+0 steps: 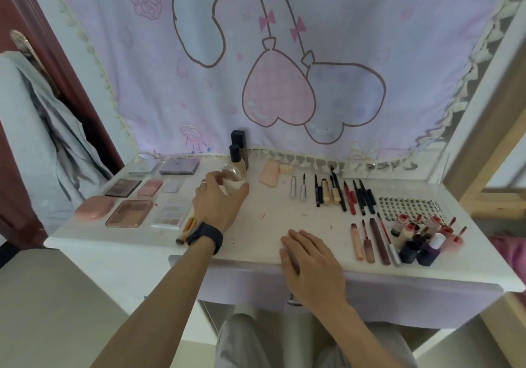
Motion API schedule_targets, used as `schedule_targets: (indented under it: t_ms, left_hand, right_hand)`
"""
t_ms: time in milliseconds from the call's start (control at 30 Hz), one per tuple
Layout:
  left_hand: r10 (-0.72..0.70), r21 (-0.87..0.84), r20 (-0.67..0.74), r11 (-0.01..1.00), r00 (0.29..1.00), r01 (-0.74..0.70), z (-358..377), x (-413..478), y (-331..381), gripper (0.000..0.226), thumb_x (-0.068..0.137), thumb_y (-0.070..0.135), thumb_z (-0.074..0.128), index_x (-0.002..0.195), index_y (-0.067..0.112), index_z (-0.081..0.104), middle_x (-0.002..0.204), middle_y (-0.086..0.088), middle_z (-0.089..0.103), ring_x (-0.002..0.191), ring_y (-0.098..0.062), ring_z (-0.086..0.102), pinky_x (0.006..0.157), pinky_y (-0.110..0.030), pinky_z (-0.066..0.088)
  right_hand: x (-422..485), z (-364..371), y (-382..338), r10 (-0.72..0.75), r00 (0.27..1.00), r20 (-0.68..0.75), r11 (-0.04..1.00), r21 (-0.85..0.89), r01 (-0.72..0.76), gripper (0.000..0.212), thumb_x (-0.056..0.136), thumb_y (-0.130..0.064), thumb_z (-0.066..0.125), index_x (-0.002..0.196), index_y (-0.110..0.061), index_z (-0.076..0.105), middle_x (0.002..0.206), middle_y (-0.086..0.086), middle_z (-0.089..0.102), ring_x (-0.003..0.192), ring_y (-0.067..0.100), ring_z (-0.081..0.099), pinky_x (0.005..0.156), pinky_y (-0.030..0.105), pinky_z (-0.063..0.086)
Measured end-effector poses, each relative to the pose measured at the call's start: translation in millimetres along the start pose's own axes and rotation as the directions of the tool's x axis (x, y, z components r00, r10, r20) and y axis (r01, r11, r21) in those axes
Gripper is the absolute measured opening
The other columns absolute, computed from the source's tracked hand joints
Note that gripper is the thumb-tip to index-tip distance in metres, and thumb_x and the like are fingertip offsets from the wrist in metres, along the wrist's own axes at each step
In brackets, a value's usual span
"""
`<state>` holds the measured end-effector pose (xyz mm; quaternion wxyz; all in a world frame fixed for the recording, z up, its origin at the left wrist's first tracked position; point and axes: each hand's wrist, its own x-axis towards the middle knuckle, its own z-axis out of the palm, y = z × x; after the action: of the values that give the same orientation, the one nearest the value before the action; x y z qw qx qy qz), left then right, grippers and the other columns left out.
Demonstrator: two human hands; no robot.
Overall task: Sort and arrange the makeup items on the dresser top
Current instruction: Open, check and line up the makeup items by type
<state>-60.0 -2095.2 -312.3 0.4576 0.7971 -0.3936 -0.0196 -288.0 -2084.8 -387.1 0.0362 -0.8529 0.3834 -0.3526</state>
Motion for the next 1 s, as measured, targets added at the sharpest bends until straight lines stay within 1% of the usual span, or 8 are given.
schedule_targets:
  t_ms: [100, 233, 367, 467, 567, 700, 867, 1000]
  left_hand:
    - [0.171, -0.210, 0.016, 0.964, 0.985, -0.164, 2, -32, 10, 0.047, 0.069, 0.052, 0.076, 0.107, 0.037, 0.052, 0.112, 0.013, 0.056, 0.102, 0.000, 0.053, 0.084, -0.022, 0.047]
    - [0.326, -0.258, 0.132, 0.923, 0.936, -0.285, 9, -69, 17, 0.052, 0.066, 0.048, 0.078, 0.106, 0.053, 0.045, 0.113, 0.023, 0.050, 0.105, 0.005, 0.053, 0.080, -0.004, 0.042]
    - [0.424, -0.193, 0.278, 0.904, 0.862, -0.382, 18, -91, 16, 0.062, 0.066, 0.050, 0.074, 0.121, 0.043, 0.045, 0.120, 0.020, 0.039, 0.103, 0.003, 0.050, 0.080, -0.003, 0.042]
    - [0.462, -0.131, 0.356, 0.885, 0.812, -0.447, 20, -94, 17, 0.069, 0.069, 0.049, 0.075, 0.132, 0.034, 0.049, 0.124, 0.018, 0.036, 0.103, 0.000, 0.049, 0.085, -0.006, 0.044]
    - [0.513, -0.073, 0.334, 0.850, 0.791, -0.521, 19, -93, 17, 0.072, 0.073, 0.053, 0.072, 0.136, 0.028, 0.050, 0.128, 0.011, 0.044, 0.107, -0.005, 0.050, 0.088, -0.023, 0.052]
    - [0.577, -0.084, 0.211, 0.815, 0.789, -0.574, 21, -91, 17, 0.059, 0.082, 0.058, 0.063, 0.130, 0.024, 0.056, 0.121, 0.006, 0.055, 0.103, -0.011, 0.056, 0.078, -0.025, 0.054]
    - [0.465, -0.128, 0.217, 0.885, 0.858, -0.447, 34, -90, 21, 0.054, 0.085, 0.060, 0.048, 0.117, 0.021, 0.065, 0.102, 0.007, 0.062, 0.084, -0.009, 0.057, 0.069, -0.018, 0.044]
    - [0.362, -0.214, 0.146, 0.920, 0.921, -0.328, 42, -92, 15, 0.041, 0.087, 0.056, 0.044, 0.106, 0.028, 0.067, 0.088, 0.014, 0.063, 0.078, -0.002, 0.057, 0.063, -0.008, 0.037]
  right_hand:
    - [3, -7, -3, 0.114, 0.993, 0.044, 0.985, 0.123, -0.118, 0.031, 0.100, -0.035, 0.057, 0.123, -0.019, 0.072, 0.126, -0.008, 0.069, 0.122, 0.010, 0.059, 0.104, 0.030, 0.049]
    - [12, -23, -4, 0.344, 0.921, 0.183, 0.813, 0.432, -0.389, 0.056, 0.098, -0.066, 0.022, 0.131, -0.037, 0.057, 0.119, -0.024, 0.064, 0.106, -0.008, 0.056, 0.093, 0.023, 0.047]
    - [26, -34, 1, 0.416, 0.868, 0.270, 0.641, 0.590, -0.491, 0.051, 0.090, -0.080, 0.025, 0.110, -0.045, 0.055, 0.090, -0.018, 0.071, 0.079, -0.006, 0.063, 0.065, 0.011, 0.045]
    - [35, -36, 7, 0.412, 0.858, 0.308, 0.648, 0.562, -0.513, 0.049, 0.088, -0.078, 0.037, 0.094, -0.038, 0.064, 0.081, -0.015, 0.070, 0.069, 0.003, 0.063, 0.060, 0.014, 0.046]
    - [42, -35, 17, 0.409, 0.838, 0.362, 0.621, 0.562, -0.546, 0.055, 0.093, -0.067, 0.039, 0.083, -0.021, 0.069, 0.075, -0.009, 0.069, 0.066, 0.005, 0.061, 0.059, 0.017, 0.044]
    - [47, -35, 23, 0.404, 0.796, 0.451, 0.465, 0.648, -0.603, 0.052, 0.103, -0.053, 0.041, 0.086, -0.016, 0.072, 0.065, -0.005, 0.068, 0.059, 0.004, 0.060, 0.059, 0.015, 0.044]
    - [48, -28, 23, 0.427, 0.796, 0.430, 0.552, 0.573, -0.606, 0.060, 0.099, -0.065, 0.038, 0.072, -0.017, 0.061, 0.058, -0.008, 0.054, 0.055, 0.005, 0.046, 0.061, 0.033, 0.040]
    - [44, -25, 20, 0.428, 0.818, 0.384, 0.689, 0.448, -0.570, 0.060, 0.099, -0.067, 0.030, 0.077, -0.021, 0.063, 0.072, -0.002, 0.066, 0.064, 0.007, 0.057, 0.065, 0.033, 0.044]
